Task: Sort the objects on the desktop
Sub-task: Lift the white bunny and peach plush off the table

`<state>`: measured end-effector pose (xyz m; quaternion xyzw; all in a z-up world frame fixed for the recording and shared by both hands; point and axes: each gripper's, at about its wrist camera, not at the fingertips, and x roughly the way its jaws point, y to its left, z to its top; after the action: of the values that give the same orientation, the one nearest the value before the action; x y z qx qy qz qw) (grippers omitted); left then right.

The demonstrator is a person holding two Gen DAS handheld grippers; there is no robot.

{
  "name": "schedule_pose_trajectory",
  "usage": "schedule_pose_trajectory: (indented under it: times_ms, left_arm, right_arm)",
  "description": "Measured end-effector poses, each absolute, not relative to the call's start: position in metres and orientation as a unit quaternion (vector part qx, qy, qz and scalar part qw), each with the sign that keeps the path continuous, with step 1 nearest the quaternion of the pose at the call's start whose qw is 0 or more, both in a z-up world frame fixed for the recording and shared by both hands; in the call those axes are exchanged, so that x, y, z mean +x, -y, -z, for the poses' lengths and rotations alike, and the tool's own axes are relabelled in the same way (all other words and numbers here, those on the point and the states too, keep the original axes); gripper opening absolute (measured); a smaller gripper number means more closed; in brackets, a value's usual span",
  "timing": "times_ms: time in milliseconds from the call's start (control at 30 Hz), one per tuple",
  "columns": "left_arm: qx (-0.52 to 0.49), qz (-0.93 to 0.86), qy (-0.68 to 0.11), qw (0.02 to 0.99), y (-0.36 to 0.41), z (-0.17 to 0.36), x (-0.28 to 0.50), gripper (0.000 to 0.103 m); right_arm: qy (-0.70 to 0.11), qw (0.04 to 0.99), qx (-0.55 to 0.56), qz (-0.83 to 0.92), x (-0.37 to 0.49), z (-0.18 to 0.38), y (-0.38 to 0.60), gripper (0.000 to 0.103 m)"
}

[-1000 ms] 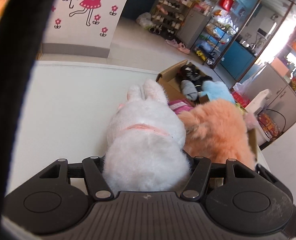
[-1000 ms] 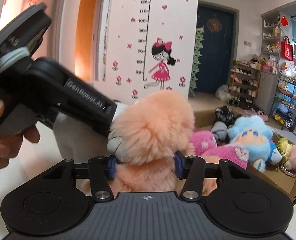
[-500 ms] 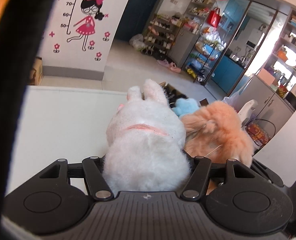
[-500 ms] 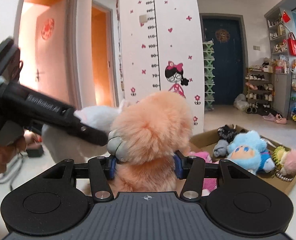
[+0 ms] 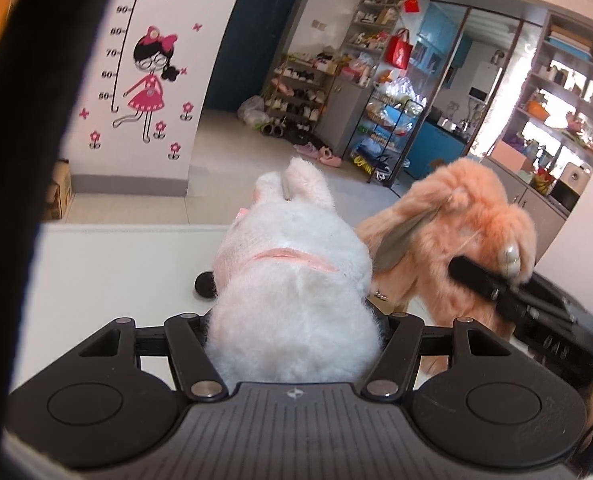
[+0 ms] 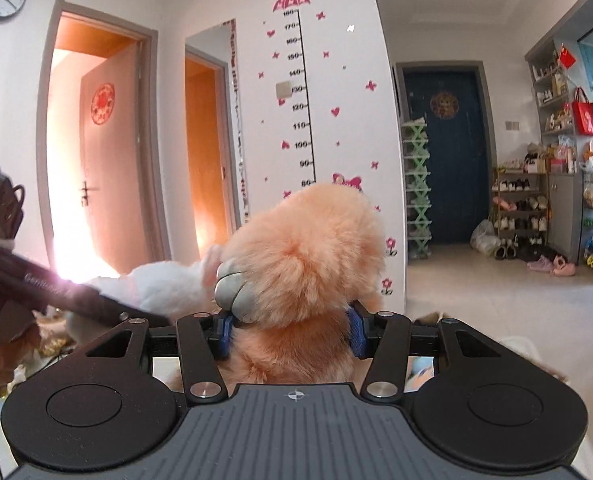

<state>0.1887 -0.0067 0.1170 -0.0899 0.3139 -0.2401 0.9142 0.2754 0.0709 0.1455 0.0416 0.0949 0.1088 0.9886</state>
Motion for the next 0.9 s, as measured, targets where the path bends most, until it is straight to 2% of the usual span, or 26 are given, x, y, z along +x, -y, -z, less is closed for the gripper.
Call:
schedule_pose_trajectory:
  times_ms: [367,700,900]
  left_arm:
    - [-0.059,0.264,-0.304,0.913,0.035,-0.134,0.192,0.059]
    - [-0.042,0.271,-0.309,0.911,0.091,-0.128,0.266,0.059]
    - [-0.060,0.262,-0.329,0.905,0.123,-0.102,0.322,0.059]
  right_arm:
    - [-0.070,0.994,0.026,-0.083,0.265,-0.184,-0.025,0.057]
    - [-0.078,0.995,0.007,-0.056,0.306,-0.189,0.020,0.057]
    - [-0.096,0.994,0.011,-0.050,0.350,-0.179,0.042,0.057]
